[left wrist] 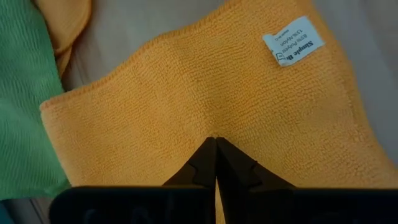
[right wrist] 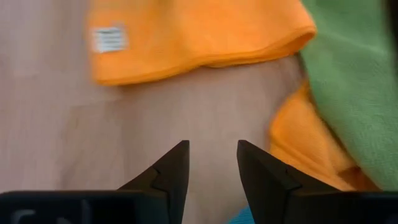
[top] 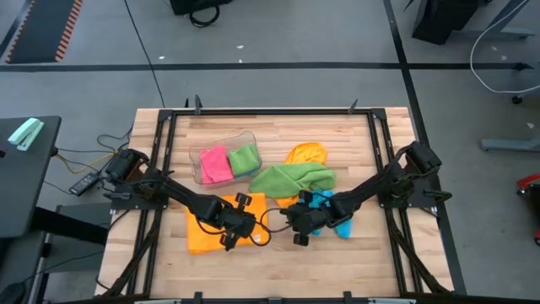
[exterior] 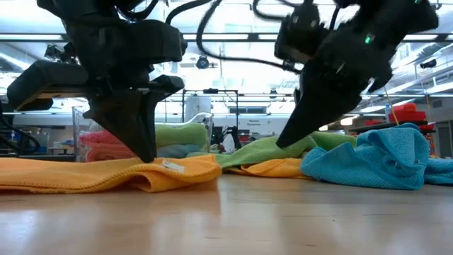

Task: Fold microfiber towels
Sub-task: Fold the bottom yellow microfiber towel

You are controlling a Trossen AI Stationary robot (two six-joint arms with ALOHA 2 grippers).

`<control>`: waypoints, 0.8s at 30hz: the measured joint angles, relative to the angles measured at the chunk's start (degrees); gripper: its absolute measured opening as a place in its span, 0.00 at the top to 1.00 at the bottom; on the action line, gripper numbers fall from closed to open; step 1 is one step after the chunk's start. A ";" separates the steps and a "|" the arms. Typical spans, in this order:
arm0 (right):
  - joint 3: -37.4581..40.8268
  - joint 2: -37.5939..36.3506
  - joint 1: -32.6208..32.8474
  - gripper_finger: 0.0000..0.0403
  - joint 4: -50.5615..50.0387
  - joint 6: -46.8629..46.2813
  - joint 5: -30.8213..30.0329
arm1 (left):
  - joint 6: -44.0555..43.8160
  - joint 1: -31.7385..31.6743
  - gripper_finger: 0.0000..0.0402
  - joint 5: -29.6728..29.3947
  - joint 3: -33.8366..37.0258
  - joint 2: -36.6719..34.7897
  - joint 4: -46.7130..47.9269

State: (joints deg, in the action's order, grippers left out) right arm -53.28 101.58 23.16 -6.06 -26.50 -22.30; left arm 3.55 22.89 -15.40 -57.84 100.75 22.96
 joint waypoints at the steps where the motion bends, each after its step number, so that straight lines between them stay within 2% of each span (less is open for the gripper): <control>1: 0.02 0.20 0.00 0.67 -0.02 0.09 -0.09 | 0.13 -0.15 0.97 0.00 0.00 0.00 -0.04; 5: -0.01 0.22 0.48 0.73 -2.46 2.48 -0.05 | 0.13 -0.37 0.95 -0.04 0.00 0.00 -0.04; 9: -0.39 0.22 0.02 0.85 -5.71 -0.78 -0.16 | 0.09 -0.33 0.93 -0.03 0.00 0.00 -0.04; 15: -1.24 0.22 1.11 0.98 -5.71 1.19 0.28 | 0.15 -0.35 0.95 -0.04 0.00 0.00 -0.06; 19: -1.40 0.22 1.14 0.98 -2.76 3.09 -0.17 | 0.11 -0.33 0.96 -0.02 -0.96 0.00 1.02; 24: -1.31 1.48 1.14 0.93 2.49 3.87 0.37 | -1.83 -0.20 0.94 -0.02 -2.74 -0.02 3.12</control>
State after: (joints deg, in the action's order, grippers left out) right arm -54.59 103.06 24.29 -3.57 -22.63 -21.93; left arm 1.72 22.70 -15.42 -60.59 100.73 26.08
